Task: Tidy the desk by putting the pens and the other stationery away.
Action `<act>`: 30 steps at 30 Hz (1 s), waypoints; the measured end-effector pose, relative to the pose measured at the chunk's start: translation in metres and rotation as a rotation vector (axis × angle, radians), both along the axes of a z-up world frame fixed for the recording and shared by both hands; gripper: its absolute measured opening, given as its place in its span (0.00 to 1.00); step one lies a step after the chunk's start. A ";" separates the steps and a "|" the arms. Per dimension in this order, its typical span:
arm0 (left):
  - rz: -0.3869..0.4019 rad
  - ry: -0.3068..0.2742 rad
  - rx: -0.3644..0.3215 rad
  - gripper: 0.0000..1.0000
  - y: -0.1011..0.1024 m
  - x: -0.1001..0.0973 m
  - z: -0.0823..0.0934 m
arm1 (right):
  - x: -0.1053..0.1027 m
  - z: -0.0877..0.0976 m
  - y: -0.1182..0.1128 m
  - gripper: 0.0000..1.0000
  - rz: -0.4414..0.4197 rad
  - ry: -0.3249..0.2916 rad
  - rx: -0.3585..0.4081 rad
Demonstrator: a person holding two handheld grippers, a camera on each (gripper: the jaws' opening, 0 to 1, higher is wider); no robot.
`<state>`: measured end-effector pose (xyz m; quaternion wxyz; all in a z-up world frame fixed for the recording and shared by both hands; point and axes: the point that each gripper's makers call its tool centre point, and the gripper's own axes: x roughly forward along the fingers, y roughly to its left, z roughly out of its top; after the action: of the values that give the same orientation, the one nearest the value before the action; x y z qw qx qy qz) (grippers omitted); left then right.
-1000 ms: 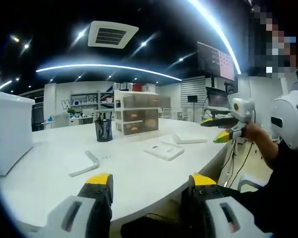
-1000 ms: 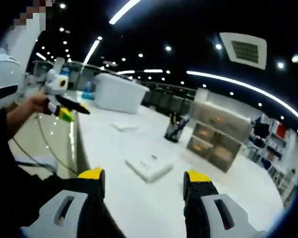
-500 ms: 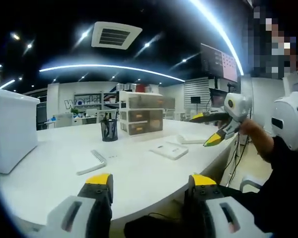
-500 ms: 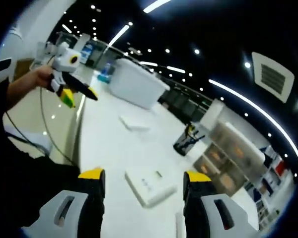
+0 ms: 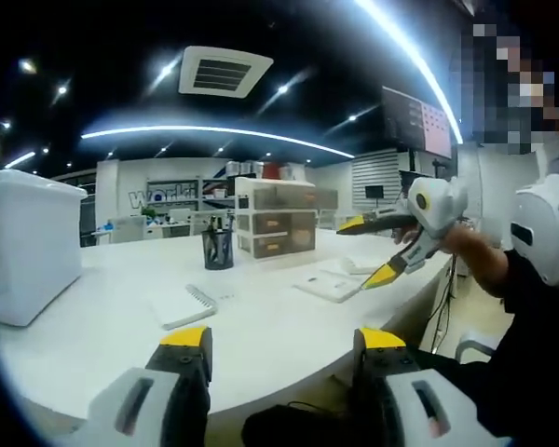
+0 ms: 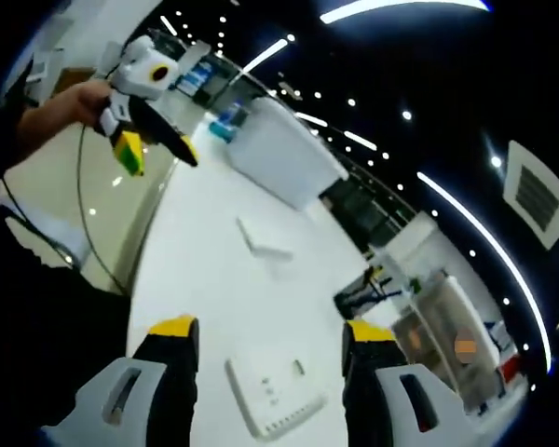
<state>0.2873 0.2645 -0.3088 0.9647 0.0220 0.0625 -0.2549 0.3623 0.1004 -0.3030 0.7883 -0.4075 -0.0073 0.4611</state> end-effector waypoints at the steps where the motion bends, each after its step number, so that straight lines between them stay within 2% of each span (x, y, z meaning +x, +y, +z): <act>1: 0.001 0.000 0.000 0.61 0.000 0.000 0.000 | 0.001 -0.001 0.003 0.58 0.003 -0.006 -0.007; 7: 0.004 -0.005 0.000 0.61 0.003 -0.001 0.002 | 0.011 -0.008 0.017 0.57 0.014 -0.060 -0.063; 16: 0.005 -0.016 -0.002 0.61 0.004 -0.002 0.006 | 0.026 -0.015 0.040 0.55 0.026 -0.081 -0.092; 22: 0.008 -0.023 0.000 0.61 0.005 -0.003 0.008 | 0.029 -0.019 0.055 0.55 0.045 -0.082 -0.099; 30: 0.012 -0.031 0.002 0.61 0.007 -0.005 0.012 | 0.041 -0.028 0.067 0.54 0.044 -0.094 -0.131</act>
<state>0.2821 0.2712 -0.2971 0.9670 0.0264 0.0477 -0.2488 0.4031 0.1670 -0.3310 0.7482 -0.4792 -0.0230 0.4583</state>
